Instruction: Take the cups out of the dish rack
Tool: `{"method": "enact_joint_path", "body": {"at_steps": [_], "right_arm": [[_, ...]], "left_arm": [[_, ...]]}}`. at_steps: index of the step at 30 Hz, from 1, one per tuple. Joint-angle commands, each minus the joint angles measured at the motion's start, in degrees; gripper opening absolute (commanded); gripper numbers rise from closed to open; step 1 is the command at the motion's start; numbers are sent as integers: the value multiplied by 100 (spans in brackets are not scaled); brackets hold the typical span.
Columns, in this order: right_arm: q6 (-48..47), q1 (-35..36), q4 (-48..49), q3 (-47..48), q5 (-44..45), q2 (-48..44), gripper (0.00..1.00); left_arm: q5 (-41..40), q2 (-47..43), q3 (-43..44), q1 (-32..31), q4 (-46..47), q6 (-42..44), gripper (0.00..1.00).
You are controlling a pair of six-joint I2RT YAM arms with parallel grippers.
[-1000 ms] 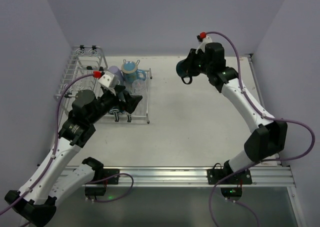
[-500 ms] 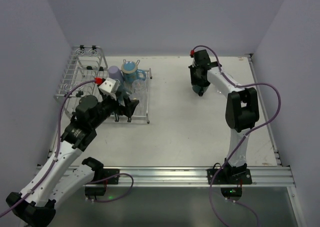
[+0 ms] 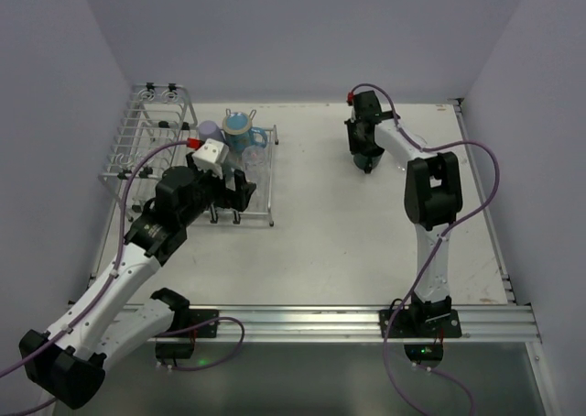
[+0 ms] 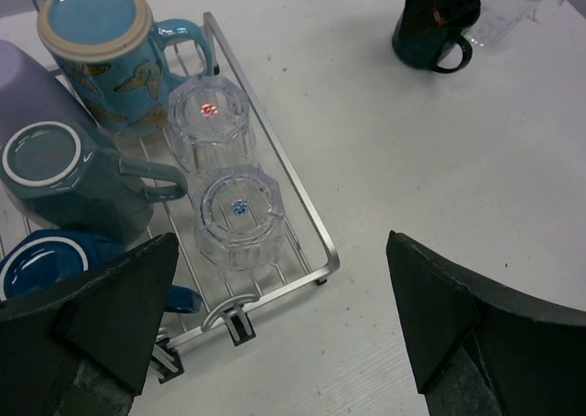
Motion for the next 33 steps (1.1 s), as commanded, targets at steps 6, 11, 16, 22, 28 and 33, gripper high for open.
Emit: {"method": "enact_joint_path", "body": {"at_steps": [6, 11, 16, 22, 28, 33], "right_arm": [[-11, -88, 139, 104, 81, -131, 13], [138, -88, 131, -89, 142, -394, 38], [314, -88, 297, -326, -182, -982, 78], [647, -96, 744, -1036, -690, -2150, 95], [1384, -79, 2095, -2686, -1447, -3862, 92], [1852, 9, 2872, -3595, -2230, -4683, 88]], "left_arm": [[-487, 448, 438, 16, -431, -72, 100], [-847, 747, 658, 16, -818, -327, 100], [-830, 1019, 763, -81, -863, -661, 100], [-1312, 1538, 1009, -468, -810, -925, 100], [-1840, 2161, 1150, -582, -625, -995, 100], [-2315, 2417, 1211, -591, -406, -995, 96]]}}
